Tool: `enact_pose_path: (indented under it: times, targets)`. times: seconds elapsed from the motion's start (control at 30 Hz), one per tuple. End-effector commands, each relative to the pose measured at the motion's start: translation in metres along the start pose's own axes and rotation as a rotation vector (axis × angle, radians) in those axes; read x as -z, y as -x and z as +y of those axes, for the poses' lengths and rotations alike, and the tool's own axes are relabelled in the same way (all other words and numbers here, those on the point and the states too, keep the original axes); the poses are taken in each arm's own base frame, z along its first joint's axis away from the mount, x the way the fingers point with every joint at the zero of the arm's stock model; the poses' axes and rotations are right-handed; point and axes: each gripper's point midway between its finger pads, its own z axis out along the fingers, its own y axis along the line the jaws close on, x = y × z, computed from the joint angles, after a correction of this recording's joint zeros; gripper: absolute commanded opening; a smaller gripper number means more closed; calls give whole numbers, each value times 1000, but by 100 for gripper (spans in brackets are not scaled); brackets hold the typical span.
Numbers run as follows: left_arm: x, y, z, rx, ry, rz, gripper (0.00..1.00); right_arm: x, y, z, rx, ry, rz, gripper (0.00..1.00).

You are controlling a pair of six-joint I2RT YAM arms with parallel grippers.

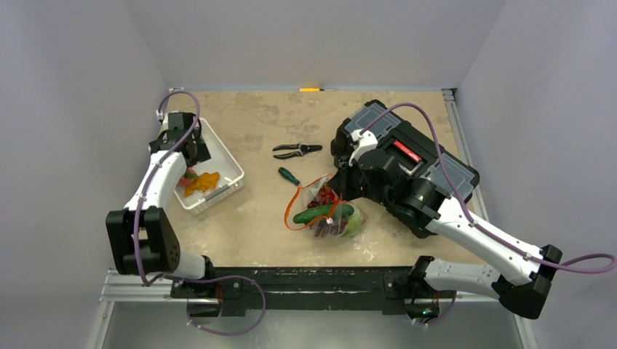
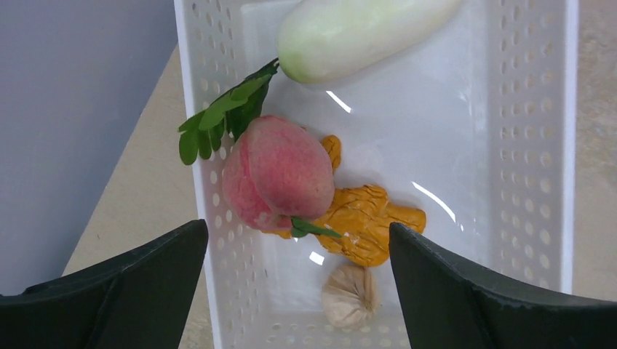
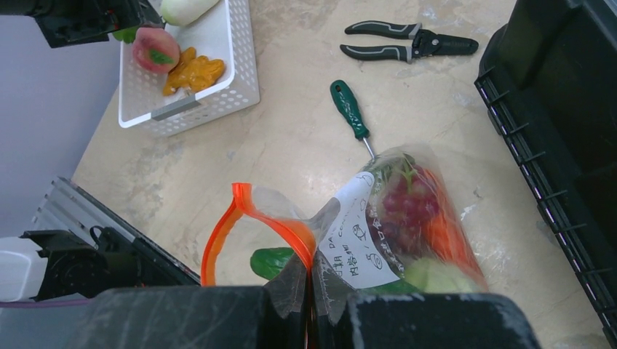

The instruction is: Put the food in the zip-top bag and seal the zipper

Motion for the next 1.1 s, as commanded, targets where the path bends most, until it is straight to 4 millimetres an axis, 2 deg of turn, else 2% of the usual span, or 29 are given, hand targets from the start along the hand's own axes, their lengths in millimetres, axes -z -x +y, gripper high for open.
enact_pose_path:
  times: [0.0,0.07,0.2,0.53,0.57,0.67,0.87,0.97,1.07]
  targets:
    - [-19,25,9,46,30,-17,91,6,22,13,-23,43,-65,0]
    - [-31,17,8,49,25,41,82,5,22,14,-26,50,-68,0]
    - [-48,1,3,40,25,115,81,5,23,18,-27,66,-67,0]
    - [-63,-19,4,22,64,190,77,10,22,20,-36,90,-74,0]
    - [-63,-20,3,21,63,193,75,11,22,20,-37,89,-74,0]
    - [-65,-23,-1,18,40,214,60,13,23,20,-38,91,-75,0]
    - [-45,-8,-11,70,-42,173,42,15,25,19,-40,82,-80,0]
    - [-21,6,-25,112,-148,129,36,15,25,17,-51,79,-86,0]
    - [15,22,-54,104,-328,42,32,14,25,20,-66,92,-90,0]
